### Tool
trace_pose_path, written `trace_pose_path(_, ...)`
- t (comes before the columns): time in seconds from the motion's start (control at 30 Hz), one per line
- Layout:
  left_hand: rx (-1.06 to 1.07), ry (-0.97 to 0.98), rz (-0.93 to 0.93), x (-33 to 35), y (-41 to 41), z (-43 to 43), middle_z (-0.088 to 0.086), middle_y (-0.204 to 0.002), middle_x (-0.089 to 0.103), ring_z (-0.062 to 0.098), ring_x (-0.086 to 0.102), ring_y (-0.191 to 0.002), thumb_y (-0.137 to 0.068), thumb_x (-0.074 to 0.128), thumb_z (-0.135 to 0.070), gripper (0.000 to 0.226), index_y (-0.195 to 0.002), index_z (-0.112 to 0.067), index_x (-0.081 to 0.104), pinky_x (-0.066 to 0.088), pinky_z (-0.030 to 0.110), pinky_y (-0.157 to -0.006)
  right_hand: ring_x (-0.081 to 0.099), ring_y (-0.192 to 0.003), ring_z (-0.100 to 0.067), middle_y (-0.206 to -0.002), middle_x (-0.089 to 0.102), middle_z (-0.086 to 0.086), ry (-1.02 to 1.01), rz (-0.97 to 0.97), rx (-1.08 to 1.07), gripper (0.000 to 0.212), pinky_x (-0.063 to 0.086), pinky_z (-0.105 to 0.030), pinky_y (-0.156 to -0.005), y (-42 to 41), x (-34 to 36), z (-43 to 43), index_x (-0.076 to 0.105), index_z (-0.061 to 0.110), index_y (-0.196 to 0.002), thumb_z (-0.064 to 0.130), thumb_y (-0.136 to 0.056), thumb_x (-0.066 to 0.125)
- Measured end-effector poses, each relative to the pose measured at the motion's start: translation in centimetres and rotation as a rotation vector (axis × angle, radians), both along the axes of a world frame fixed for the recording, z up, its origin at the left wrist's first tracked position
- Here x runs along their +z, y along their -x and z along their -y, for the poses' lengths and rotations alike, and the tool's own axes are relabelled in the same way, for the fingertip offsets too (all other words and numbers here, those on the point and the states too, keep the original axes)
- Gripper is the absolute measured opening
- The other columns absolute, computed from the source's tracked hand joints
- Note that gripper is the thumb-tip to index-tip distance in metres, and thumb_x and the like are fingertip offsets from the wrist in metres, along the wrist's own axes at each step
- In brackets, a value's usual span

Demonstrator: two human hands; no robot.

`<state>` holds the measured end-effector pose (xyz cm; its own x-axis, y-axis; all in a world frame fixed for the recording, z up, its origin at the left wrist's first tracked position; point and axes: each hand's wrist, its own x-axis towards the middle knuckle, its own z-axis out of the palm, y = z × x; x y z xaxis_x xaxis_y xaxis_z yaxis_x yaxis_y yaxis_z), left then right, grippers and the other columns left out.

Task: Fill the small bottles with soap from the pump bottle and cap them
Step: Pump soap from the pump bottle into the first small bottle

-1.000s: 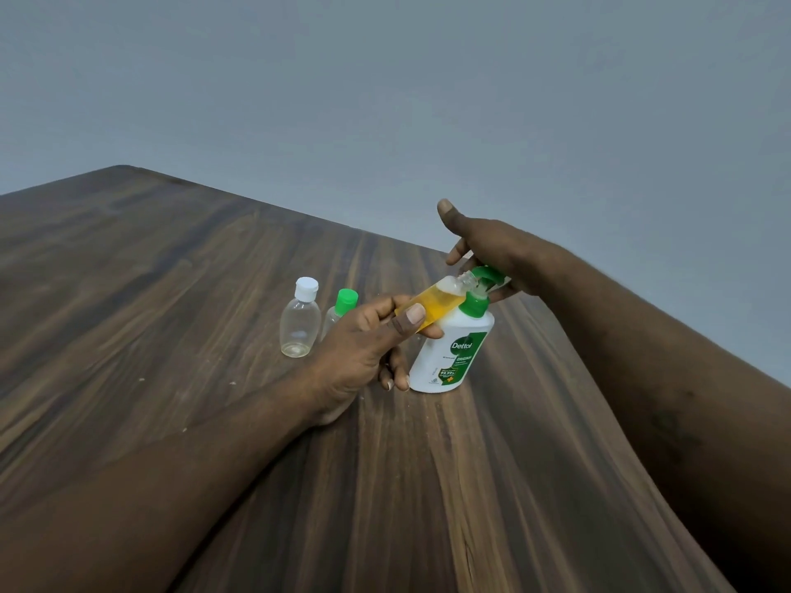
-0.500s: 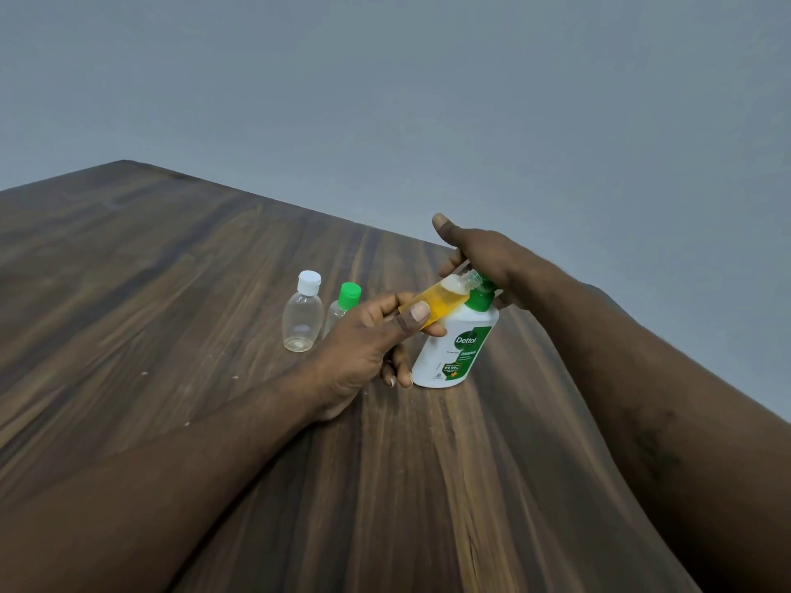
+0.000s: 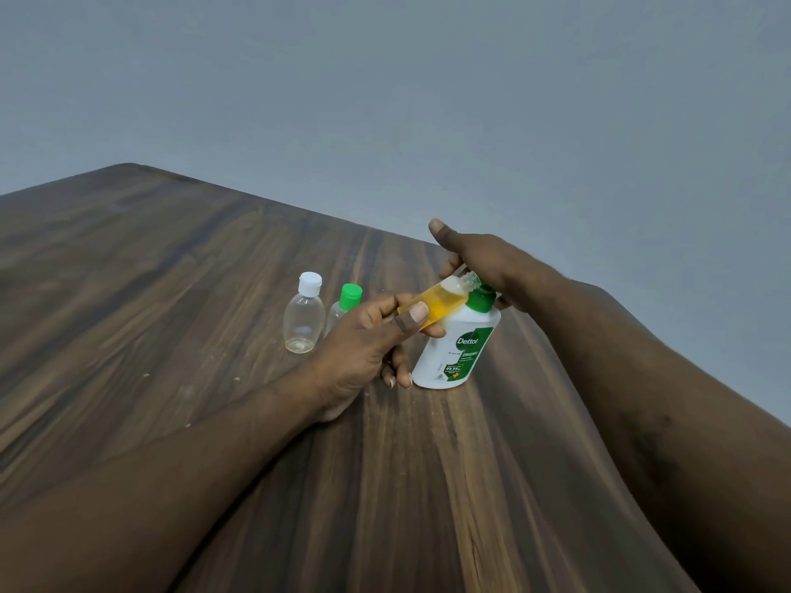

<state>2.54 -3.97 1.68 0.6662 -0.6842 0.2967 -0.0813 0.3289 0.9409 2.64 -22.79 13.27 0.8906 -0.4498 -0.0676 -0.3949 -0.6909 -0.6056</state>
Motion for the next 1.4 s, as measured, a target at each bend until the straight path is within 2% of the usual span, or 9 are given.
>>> trace_pose_path(0.13, -0.004, -0.008, 0.007, -0.1, 0.0, 0.0, 0.004, -0.121, 0.074, 0.020, 0.056, -0.053, -0.104, 0.052, -0.037, 0.034, -0.120, -0.009, 0.062, 0.041, 0.023, -0.047, 0.067, -0.093, -0.023, -0.103, 0.071, -0.004, 0.003, 0.034, 0.005, 0.075, 0.048, -0.037, -0.078, 0.1, -0.2, 0.1, 0.070, 0.016, -0.096, 0.084, -0.093, 0.038)
trace_pose_path(0.23, -0.007, 0.005, 0.001, 0.0, 0.1, 0.1, 0.003, -0.121, 0.074, 0.020, 0.056, -0.054, -0.103, 0.052, -0.038, 0.035, -0.123, -0.011, 0.062, 0.040, 0.027, -0.050, 0.065, -0.098, -0.025, -0.103, 0.068, -0.004, -0.007, 0.044, -0.004, 0.079, 0.050, -0.042, -0.086, 0.3, 0.5, -0.1, 0.070, 0.015, -0.100, 0.085, -0.092, 0.035)
trace_pose_path(0.33, -0.011, 0.019, 0.002, 0.1, 0.1, 0.1, 0.003, -0.122, 0.074, 0.019, 0.057, -0.054, -0.103, 0.052, -0.038, 0.035, -0.124, -0.013, 0.062, 0.041, 0.028, -0.051, 0.065, -0.102, -0.026, -0.110, 0.067, -0.008, -0.022, 0.039, -0.009, 0.084, 0.052, -0.039, -0.079, 0.5, 1.8, 0.1, 0.069, 0.016, -0.105, 0.089, -0.090, 0.031)
trace_pose_path(0.43, -0.019, 0.021, -0.005, 0.0, 0.1, 0.0, 0.003, -0.121, 0.074, 0.020, 0.057, -0.054, -0.104, 0.051, -0.037, 0.034, -0.126, -0.013, 0.062, 0.042, 0.027, -0.050, 0.066, -0.105, -0.027, -0.117, 0.068, -0.010, -0.023, 0.034, -0.019, 0.086, 0.054, -0.040, -0.082, 0.4, 2.1, 0.3, 0.069, 0.016, -0.106, 0.090, -0.089, 0.029)
trace_pose_path(0.73, -0.020, -0.011, 0.021, -0.2, -0.1, 0.2, 0.004, -0.122, 0.073, 0.019, 0.057, -0.053, -0.103, 0.053, -0.039, 0.037, -0.123, -0.010, 0.060, 0.041, 0.024, -0.047, 0.067, -0.099, -0.026, -0.104, 0.071, -0.003, 0.027, 0.013, 0.014, 0.075, 0.049, -0.039, -0.082, 0.2, -0.1, 0.1, 0.070, 0.017, -0.092, 0.085, -0.092, 0.038)
trace_pose_path(0.8, -0.026, -0.015, 0.023, -0.3, -0.1, 0.2, 0.004, -0.122, 0.073, 0.019, 0.057, -0.053, -0.104, 0.053, -0.037, 0.034, -0.122, -0.010, 0.060, 0.041, 0.023, -0.046, 0.067, -0.101, -0.026, -0.101, 0.070, -0.002, 0.028, 0.022, 0.015, 0.074, 0.051, -0.041, -0.086, 0.3, -0.2, 0.2, 0.070, 0.018, -0.092, 0.084, -0.092, 0.037)
trace_pose_path(1.03, -0.029, 0.023, -0.003, -0.1, 0.0, 0.1, 0.005, -0.121, 0.074, 0.018, 0.057, -0.054, -0.104, 0.052, -0.038, 0.033, -0.122, -0.013, 0.063, 0.041, 0.027, -0.050, 0.064, -0.100, -0.025, -0.108, 0.066, -0.006, -0.024, 0.010, -0.005, 0.084, 0.052, -0.040, -0.081, 0.8, 1.8, -0.1, 0.069, 0.015, -0.104, 0.088, -0.090, 0.032)
trace_pose_path(1.17, -0.038, 0.029, -0.005, -0.1, 0.0, 0.1, 0.006, -0.121, 0.074, 0.019, 0.058, -0.054, -0.104, 0.052, -0.039, 0.032, -0.121, -0.015, 0.064, 0.042, 0.026, -0.049, 0.066, -0.106, -0.027, -0.115, 0.070, -0.010, -0.027, 0.034, -0.015, 0.086, 0.056, -0.043, -0.088, 0.5, 2.6, 0.3, 0.069, 0.017, -0.106, 0.092, -0.087, 0.030)
trace_pose_path(1.4, -0.025, 0.015, -0.008, -0.2, -0.1, 0.2, 0.005, -0.122, 0.073, 0.018, 0.057, -0.052, -0.103, 0.053, -0.039, 0.038, -0.125, -0.009, 0.060, 0.041, 0.025, -0.048, 0.066, -0.101, -0.026, -0.102, 0.069, -0.001, 0.035, -0.003, 0.009, 0.077, 0.049, -0.041, -0.083, 0.2, 0.3, -0.3, 0.068, 0.016, -0.103, 0.085, -0.093, 0.034)
